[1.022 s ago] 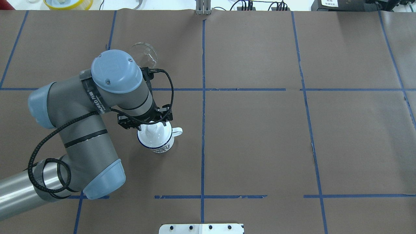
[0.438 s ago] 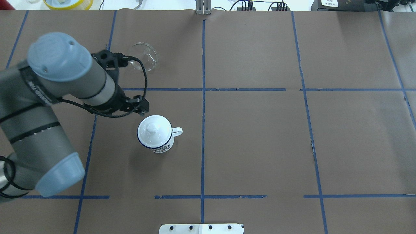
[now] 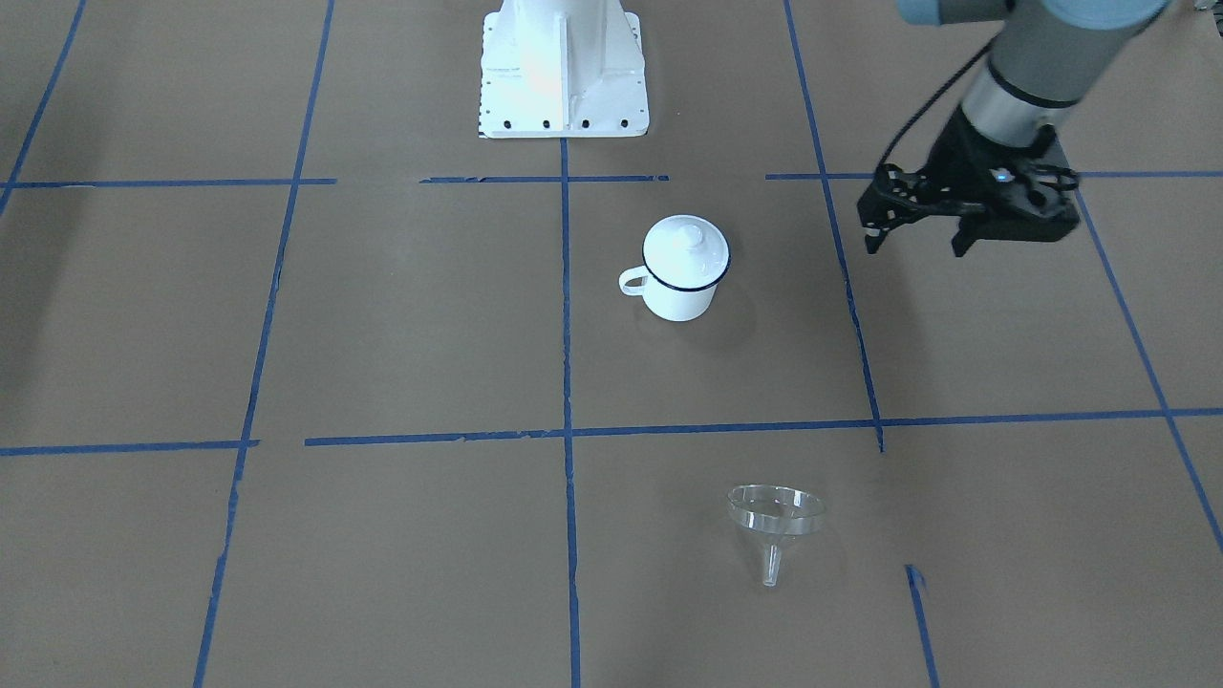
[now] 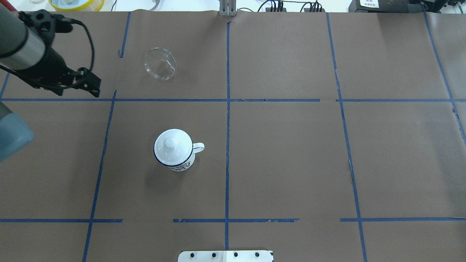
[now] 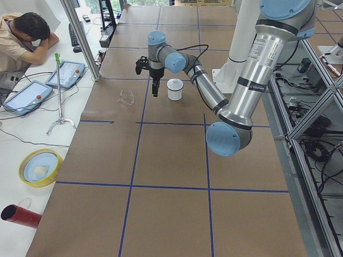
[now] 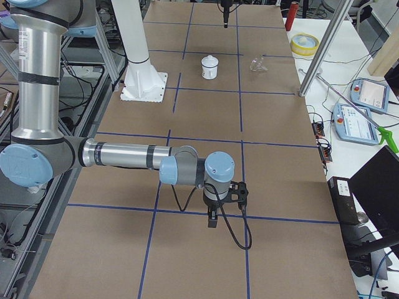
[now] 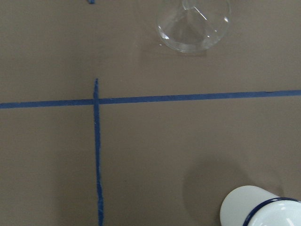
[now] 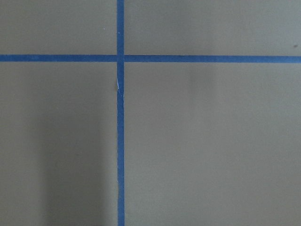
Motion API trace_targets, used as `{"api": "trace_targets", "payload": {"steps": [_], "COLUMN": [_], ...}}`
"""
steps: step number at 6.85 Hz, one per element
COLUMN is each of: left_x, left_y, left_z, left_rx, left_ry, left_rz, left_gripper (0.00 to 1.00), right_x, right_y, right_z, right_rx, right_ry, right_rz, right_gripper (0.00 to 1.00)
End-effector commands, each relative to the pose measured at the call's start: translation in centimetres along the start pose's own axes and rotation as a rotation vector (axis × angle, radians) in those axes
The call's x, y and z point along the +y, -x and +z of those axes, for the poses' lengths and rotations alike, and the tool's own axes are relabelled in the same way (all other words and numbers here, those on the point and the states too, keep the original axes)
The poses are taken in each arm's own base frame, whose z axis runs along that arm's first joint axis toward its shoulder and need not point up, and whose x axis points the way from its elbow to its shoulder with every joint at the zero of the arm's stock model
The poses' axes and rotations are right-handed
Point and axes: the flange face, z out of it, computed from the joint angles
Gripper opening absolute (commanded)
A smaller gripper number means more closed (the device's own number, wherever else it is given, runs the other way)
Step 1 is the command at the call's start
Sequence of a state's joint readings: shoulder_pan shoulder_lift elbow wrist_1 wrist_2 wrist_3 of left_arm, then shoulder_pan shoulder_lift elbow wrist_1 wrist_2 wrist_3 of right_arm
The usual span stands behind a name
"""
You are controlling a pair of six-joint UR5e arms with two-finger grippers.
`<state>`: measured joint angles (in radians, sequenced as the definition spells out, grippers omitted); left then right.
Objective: Remove funnel from cup
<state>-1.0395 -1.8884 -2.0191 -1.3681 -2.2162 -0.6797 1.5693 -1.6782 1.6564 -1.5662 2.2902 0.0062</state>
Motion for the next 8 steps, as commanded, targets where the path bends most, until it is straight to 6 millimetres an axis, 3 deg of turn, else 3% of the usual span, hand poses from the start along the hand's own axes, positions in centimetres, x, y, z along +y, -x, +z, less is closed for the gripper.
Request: {"api": "trace_targets", "payload": {"steps": [1,2,3,4,6,7,8], "left_x": [-1.5,-1.5,0.7,4.2,7.3,8.6,7.8], "left_y": [15.4,23.8,30.8,36.4,42.4,43.2,42.7], "left_z": [-0.3,-0.5,1.4,4.0,0.1,0.6,0.0], "left_rx": [-0.025,-0.049,-0.022,0.0,-0.005,-0.007,-0.016], "left_ry": [0.048,0.068,0.125,0.183,0.11,0.123,0.113], "left_rz": [0.111,0.115,0.088,0.118,0.05,0.03,0.03], "left_gripper": [1.0,1.0,1.0,1.0,1.0,1.0,1.0], "right_x": [0.0,0.0,0.0,0.0,0.0,0.0,0.0], "right_y": [0.0,0.0,0.0,0.0,0.0,0.0,0.0], "right_z": [0.0,0.0,0.0,0.0,0.0,0.0,0.0], "right_rx": [0.0,0.0,0.0,0.0,0.0,0.0,0.0], "right_ry": [0.0,0.0,0.0,0.0,0.0,0.0,0.0], "right_rz": [0.0,0.0,0.0,0.0,0.0,0.0,0.0], "right_gripper": [1.0,1.0,1.0,1.0,1.0,1.0,1.0]}}
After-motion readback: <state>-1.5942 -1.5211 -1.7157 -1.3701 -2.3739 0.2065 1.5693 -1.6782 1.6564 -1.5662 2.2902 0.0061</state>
